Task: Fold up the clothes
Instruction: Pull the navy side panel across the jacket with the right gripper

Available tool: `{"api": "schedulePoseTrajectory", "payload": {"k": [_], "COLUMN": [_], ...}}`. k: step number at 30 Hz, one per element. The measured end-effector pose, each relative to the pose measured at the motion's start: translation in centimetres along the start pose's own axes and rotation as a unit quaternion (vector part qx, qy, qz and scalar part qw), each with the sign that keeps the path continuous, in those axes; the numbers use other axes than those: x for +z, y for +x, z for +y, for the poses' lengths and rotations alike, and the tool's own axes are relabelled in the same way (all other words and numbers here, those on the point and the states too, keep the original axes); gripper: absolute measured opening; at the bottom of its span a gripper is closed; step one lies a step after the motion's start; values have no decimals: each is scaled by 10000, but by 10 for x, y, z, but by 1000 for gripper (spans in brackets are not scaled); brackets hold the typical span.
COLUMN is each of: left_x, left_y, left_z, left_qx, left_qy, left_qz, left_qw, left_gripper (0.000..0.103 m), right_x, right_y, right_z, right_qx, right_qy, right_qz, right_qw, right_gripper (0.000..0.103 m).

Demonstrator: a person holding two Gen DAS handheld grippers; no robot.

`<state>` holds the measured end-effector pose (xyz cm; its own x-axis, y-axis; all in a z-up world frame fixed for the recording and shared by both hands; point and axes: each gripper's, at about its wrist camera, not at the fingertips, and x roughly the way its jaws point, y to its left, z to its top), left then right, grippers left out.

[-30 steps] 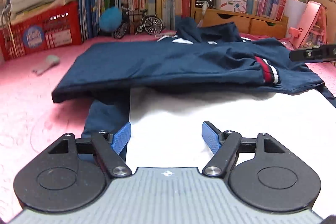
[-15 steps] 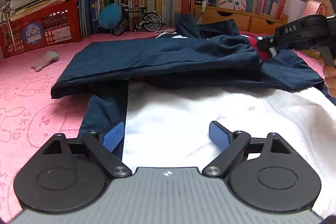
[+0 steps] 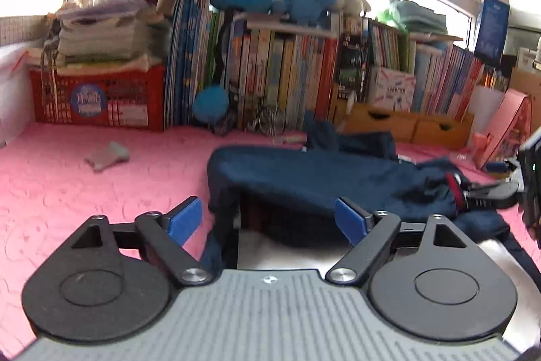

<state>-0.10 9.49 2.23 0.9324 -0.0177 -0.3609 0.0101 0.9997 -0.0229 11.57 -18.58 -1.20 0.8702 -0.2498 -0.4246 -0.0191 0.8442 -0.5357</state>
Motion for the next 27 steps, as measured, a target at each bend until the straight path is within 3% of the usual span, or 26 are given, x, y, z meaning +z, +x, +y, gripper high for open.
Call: {"api": "schedulePoseTrajectory", "payload": {"k": [1, 4, 7, 11, 14, 16, 19, 23, 27], "left_x": [6, 1, -17, -23, -22, -28, -39, -25, -11], "left_y": [3, 31, 53, 74, 86, 91, 92, 71, 51], "left_z": [0, -12, -17, -3, 17, 34, 56, 68, 80], "left_qx": [118, 416, 401, 863, 1545, 1825, 1722, 1043, 356], "left_qy": [172, 1080, 1557, 1349, 894, 805, 771, 371, -33], "left_qz": [-123, 105, 381, 489, 533, 813, 1262, 1035, 800], "left_qw": [9997, 9932, 9863, 9859, 9825, 9765, 9739, 9885, 9962], "left_gripper": [88, 88, 87, 84, 81, 81, 85, 89, 88], "right_x": [0, 8, 21, 39, 46, 46, 34, 11, 0], "right_y": [-5, -24, -37, -38, -32, -30, -19, 1, -3], "right_z": [2, 8, 17, 48, 72, 83, 88, 86, 69], "right_qx": [-45, 136, 813, 1404, 1556, 1501, 1165, 595, 370], "right_qy": [-81, -46, 98, 69, 117, 100, -113, -434, -548], "right_qz": [-139, -621, -965, -1089, -1004, -924, -667, -340, -381], "right_qw": [9999, 9980, 9920, 9841, 9826, 9843, 9909, 9967, 9971], "right_gripper": [70, 90, 97, 97, 96, 96, 96, 98, 98]}}
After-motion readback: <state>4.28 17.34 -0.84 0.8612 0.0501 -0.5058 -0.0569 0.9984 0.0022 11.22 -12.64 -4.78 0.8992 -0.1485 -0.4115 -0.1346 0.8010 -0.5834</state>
